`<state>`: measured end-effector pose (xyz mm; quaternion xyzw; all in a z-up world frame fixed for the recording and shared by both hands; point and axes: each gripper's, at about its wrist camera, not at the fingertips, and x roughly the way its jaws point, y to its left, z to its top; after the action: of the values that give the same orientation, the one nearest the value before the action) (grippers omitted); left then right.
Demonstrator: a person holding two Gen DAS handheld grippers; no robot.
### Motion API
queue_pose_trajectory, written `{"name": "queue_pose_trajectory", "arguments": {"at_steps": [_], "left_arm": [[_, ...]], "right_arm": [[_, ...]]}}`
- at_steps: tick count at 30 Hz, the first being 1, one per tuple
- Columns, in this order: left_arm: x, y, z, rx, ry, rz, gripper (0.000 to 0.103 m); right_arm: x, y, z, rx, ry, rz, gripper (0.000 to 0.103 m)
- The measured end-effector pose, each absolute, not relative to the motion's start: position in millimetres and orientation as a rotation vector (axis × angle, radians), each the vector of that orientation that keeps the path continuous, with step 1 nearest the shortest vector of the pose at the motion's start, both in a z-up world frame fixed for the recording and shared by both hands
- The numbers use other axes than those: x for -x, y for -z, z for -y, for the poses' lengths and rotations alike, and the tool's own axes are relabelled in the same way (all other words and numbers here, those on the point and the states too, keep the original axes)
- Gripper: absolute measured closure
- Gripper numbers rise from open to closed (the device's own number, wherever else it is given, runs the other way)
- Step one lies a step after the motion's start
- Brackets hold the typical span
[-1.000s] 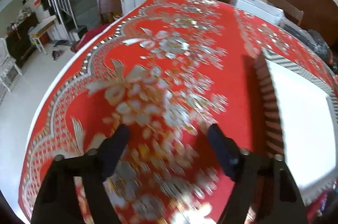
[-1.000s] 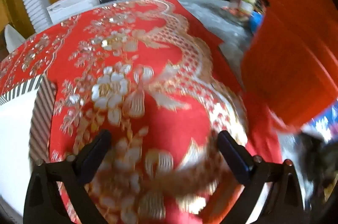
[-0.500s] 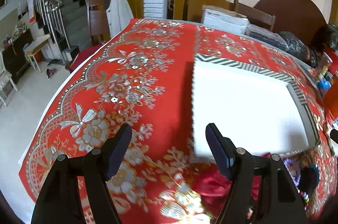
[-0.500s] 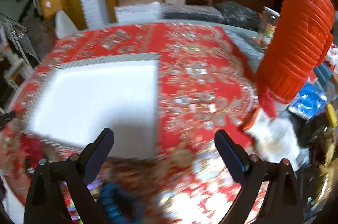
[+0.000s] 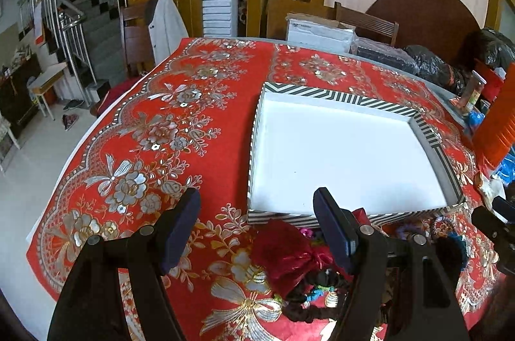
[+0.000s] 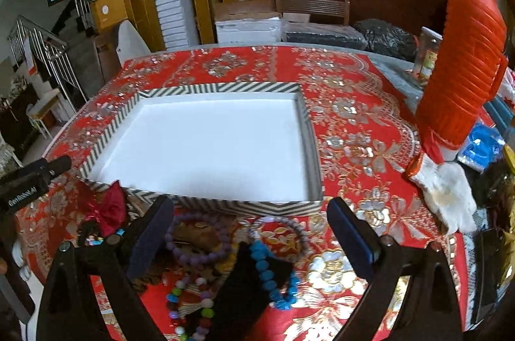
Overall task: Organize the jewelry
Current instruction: 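Move both tools toward the jewelry pile beside the striped white tray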
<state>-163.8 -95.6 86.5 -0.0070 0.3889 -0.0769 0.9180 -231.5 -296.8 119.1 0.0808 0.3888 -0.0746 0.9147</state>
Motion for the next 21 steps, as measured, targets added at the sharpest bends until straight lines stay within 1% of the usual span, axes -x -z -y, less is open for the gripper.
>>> {"name": "queue_pose_trajectory", "arguments": {"at_steps": [4, 9, 21], "left_arm": [[165, -83, 90, 0.048, 0.177, -0.828, 0.041], [172, -80, 89, 0.037, 0.212, -0.843, 0.041], [179, -71, 102, -0.013, 0.256, -0.875, 0.041]], "right_arm": [[231, -117, 294, -0.14, 0.156, -0.804, 0.005], [230, -111, 298, -0.166, 0.135, -0.825, 0.005], [231, -114, 294, -0.137, 0.12, -0.805, 0.005]]}}
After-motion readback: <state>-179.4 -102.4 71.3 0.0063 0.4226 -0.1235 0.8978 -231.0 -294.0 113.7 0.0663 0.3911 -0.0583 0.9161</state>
